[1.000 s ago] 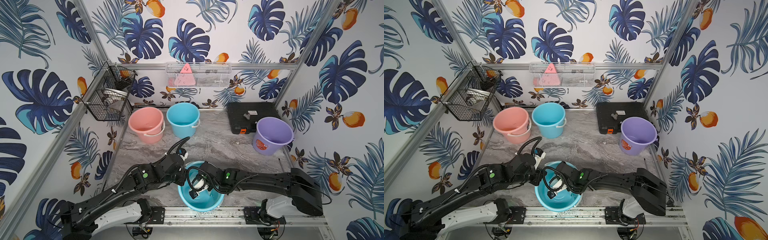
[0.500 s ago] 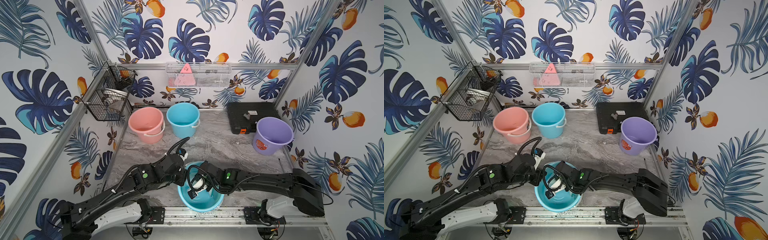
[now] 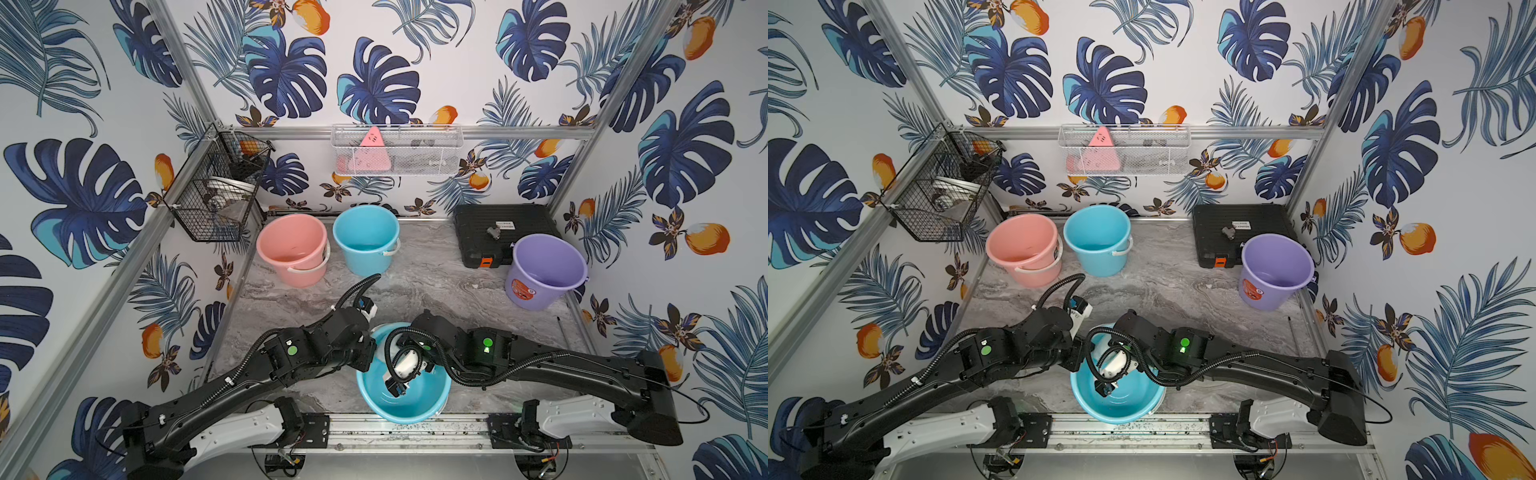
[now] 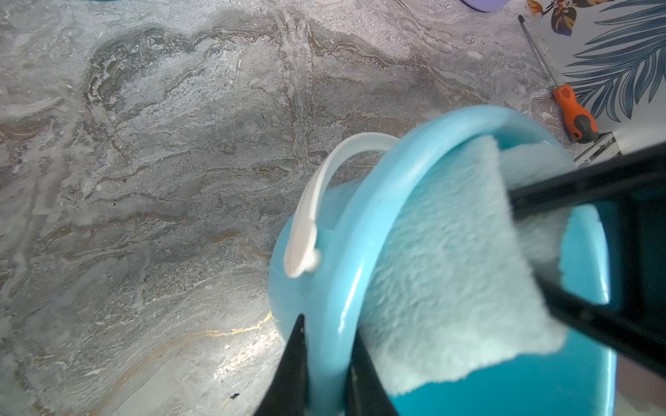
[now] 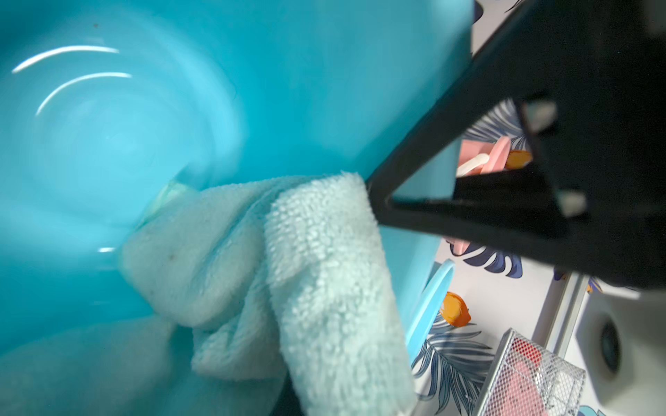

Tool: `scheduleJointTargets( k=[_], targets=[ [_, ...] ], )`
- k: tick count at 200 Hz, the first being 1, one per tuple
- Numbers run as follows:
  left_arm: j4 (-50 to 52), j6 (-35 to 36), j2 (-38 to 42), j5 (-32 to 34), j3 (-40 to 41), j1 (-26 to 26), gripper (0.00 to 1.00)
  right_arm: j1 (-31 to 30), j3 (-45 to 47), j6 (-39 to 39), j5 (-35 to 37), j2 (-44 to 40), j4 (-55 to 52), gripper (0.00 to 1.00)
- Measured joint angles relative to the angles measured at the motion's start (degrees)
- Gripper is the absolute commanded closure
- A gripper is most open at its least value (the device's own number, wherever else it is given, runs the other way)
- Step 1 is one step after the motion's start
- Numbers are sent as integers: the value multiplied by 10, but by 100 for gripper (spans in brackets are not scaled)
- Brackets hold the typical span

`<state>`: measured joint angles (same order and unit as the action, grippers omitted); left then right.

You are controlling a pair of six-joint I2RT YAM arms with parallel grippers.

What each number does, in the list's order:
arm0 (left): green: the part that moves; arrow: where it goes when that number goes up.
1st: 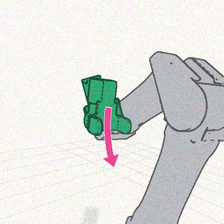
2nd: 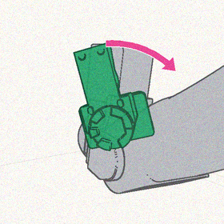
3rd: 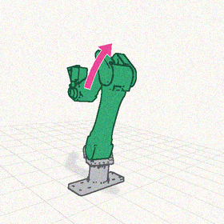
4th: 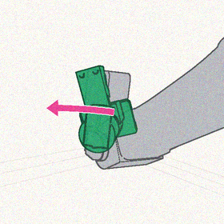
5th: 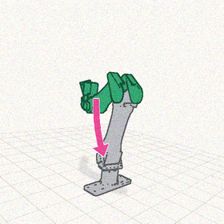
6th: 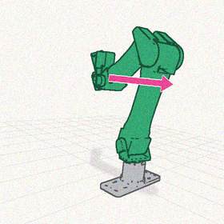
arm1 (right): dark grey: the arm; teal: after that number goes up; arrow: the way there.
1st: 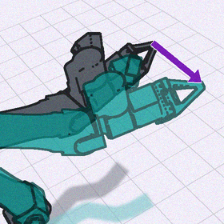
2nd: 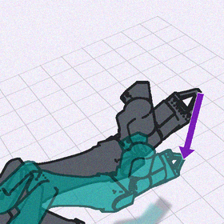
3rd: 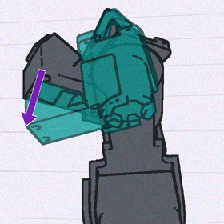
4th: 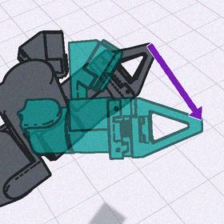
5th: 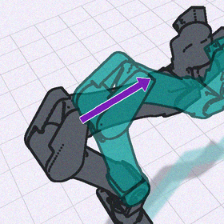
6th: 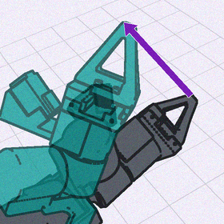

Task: Wipe the inside of the bucket with a cloth
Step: Wipe the dirt from the inside of the bucket.

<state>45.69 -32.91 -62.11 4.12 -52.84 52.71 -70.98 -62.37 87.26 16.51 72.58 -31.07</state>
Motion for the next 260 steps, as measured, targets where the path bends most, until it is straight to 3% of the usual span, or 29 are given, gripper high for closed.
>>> scheduleJointTargets(
  k=[47,78,109,145,179,219,260],
  targets=[
    [1,0,1,2,-1,0,100,-9,-67,-79,-3,-33,-216,100],
    [2,0,2,2,-2,0,100,-14,-100,-150,-93,-33,-328,100],
    [3,1,0,2,-5,0,100,-17,-104,-208,-216,-11,-353,100],
    [3,1,0,1,-5,0,100,-27,-87,-262,-343,31,-275,100],
    [6,2,-1,0,-7,1,100,-40,-42,-292,-367,52,-118,100],
    [10,8,-2,0,-12,0,100,-43,-10,-273,-297,55,35,100],
    [10,11,-2,0,-12,0,100,-49,-1,-162,-176,49,96,100]
  ],
)
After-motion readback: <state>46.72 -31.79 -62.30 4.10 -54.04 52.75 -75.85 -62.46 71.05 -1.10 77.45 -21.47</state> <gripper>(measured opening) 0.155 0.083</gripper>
